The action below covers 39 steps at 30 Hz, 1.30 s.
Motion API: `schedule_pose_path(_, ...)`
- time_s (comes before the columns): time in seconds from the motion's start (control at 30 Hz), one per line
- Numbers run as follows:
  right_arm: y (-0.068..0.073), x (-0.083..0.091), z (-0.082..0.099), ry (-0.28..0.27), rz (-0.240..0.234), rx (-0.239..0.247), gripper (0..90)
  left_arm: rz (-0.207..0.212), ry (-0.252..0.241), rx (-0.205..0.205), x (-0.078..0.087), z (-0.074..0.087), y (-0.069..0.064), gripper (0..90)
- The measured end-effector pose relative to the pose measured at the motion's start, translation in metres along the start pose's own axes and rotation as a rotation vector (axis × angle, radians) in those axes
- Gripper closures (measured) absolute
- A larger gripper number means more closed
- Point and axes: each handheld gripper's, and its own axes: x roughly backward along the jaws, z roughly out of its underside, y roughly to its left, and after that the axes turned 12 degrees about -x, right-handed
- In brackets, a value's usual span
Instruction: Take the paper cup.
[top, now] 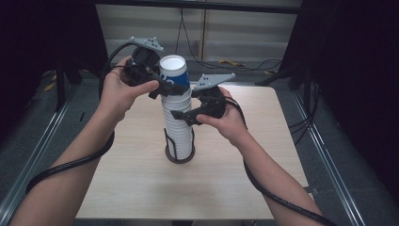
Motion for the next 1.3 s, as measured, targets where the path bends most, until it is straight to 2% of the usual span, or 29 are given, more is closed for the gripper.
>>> schedule_pose_path(0.3,0.001,-0.001,0.000,-0.001,-0.001,-0.001,13.7,-0.008,0.015,-0.012,0.007,-0.006,0.000,22.8)
schedule_pose_path(0.4,0.001,-0.001,0.000,0.002,0.000,-0.005,13.7,-0.010,0.010,-0.005,0.010,-0.008,0.000,22.9)
schedule_pose_path(0.53,0.000,-0.001,0.001,-0.002,-0.004,-0.008,13.7,-0.008,-0.019,0.009,0.015,-0.011,0.002,23.1)
schedule_pose_path(0.83,0.001,-0.002,0.001,0.002,-0.004,-0.010,13.7,-0.007,-0.032,0.014,0.024,-0.015,0.004,23.2)
schedule_pose_path(1.2,0.001,-0.002,0.001,0.008,-0.002,-0.003,13.7,-0.009,-0.074,0.030,0.035,-0.020,0.005,23.2)
schedule_pose_path(1.3,0.002,-0.002,0.001,0.012,0.002,0.001,13.7,-0.018,-0.078,0.013,0.038,-0.021,0.004,23.2)
